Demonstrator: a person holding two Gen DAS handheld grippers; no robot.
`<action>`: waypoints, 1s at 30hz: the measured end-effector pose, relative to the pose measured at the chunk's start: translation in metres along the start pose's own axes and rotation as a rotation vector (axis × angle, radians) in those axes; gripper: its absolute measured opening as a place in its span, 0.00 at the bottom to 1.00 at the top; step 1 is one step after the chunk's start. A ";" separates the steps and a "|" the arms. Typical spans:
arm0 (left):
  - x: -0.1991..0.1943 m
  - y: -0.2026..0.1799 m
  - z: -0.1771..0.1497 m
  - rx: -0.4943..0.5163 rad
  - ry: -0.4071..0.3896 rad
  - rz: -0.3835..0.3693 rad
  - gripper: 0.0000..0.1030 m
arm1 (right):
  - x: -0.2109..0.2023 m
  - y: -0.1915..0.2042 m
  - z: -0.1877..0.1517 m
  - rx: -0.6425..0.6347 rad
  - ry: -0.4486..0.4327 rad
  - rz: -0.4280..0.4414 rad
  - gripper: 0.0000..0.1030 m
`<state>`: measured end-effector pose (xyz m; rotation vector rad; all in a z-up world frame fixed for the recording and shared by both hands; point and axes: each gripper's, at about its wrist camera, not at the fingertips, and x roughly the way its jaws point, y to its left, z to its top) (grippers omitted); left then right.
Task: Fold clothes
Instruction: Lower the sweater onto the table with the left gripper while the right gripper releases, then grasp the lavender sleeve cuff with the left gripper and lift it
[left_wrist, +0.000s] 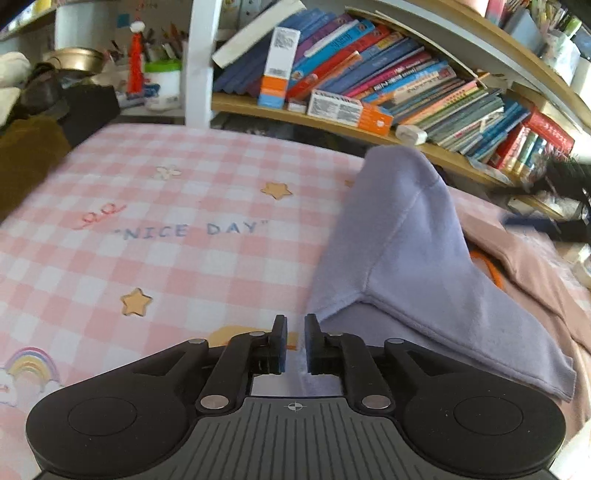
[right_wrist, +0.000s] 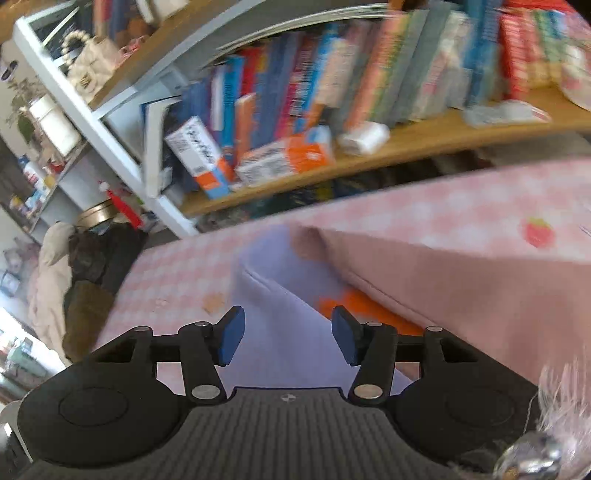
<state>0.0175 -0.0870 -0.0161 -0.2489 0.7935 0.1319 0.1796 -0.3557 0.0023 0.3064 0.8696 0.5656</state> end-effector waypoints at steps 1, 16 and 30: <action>-0.003 -0.001 0.001 0.006 -0.017 0.008 0.13 | -0.009 -0.009 -0.008 0.004 0.002 -0.014 0.49; -0.023 -0.084 -0.007 0.057 -0.050 -0.141 0.17 | -0.088 -0.089 -0.101 0.041 0.102 -0.173 0.52; -0.019 -0.168 -0.031 0.308 0.023 -0.257 0.17 | -0.103 -0.106 -0.116 -0.051 0.075 -0.210 0.43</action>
